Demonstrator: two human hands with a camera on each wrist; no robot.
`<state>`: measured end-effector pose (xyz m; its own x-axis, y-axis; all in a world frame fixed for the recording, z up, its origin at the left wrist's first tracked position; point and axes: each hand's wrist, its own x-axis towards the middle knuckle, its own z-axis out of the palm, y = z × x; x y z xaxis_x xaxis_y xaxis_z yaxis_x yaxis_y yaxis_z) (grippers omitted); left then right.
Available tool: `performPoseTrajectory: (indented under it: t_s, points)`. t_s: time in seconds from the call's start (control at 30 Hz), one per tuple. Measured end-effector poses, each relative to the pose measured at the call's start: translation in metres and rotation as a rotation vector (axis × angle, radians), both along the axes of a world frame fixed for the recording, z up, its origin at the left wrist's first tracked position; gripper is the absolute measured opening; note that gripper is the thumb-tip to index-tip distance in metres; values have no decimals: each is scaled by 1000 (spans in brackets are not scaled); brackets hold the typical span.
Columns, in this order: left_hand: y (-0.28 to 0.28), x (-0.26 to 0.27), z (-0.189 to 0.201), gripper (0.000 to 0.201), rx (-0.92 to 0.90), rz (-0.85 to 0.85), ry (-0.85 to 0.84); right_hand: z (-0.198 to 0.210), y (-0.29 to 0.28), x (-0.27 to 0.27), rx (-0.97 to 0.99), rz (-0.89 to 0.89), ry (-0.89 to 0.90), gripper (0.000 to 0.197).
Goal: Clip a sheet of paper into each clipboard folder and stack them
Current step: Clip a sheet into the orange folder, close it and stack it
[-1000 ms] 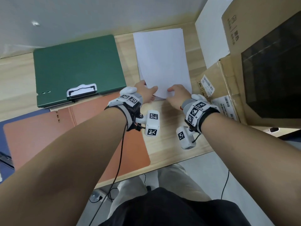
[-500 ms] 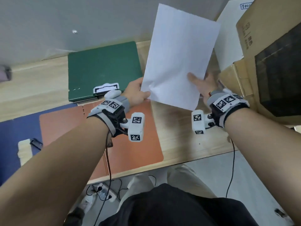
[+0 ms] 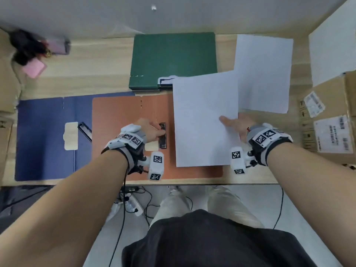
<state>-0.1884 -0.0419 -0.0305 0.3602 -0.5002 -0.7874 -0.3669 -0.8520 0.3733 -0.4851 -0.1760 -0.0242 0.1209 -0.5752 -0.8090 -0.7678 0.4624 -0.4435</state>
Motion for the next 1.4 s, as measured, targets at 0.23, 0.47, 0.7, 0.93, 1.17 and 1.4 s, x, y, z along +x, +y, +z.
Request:
performPoseTrajectory:
  t_s: [0.23,0.47,0.7,0.93,1.17,1.4]
  points:
    - [12,1,-23,44,37,-186,-214,-32,46,17,30,-143,4,48]
    - [2,-13,-43,37,20,-178,-290,-39,52,32,-14,-169,-17,39]
    - [-5,-12,-34,44,93,-79,-291,-35,56,40,-32,-187,-14,36]
    - [13,-3,-33,39,-37,90,-169,-30,48,38,12,-83,47,56]
    - [17,3,-34,35,-91,150,-100,-27,49,45,-14,-49,30,47]
    - [16,5,-37,32,-80,138,-89,-30,52,53,17,-175,44,77]
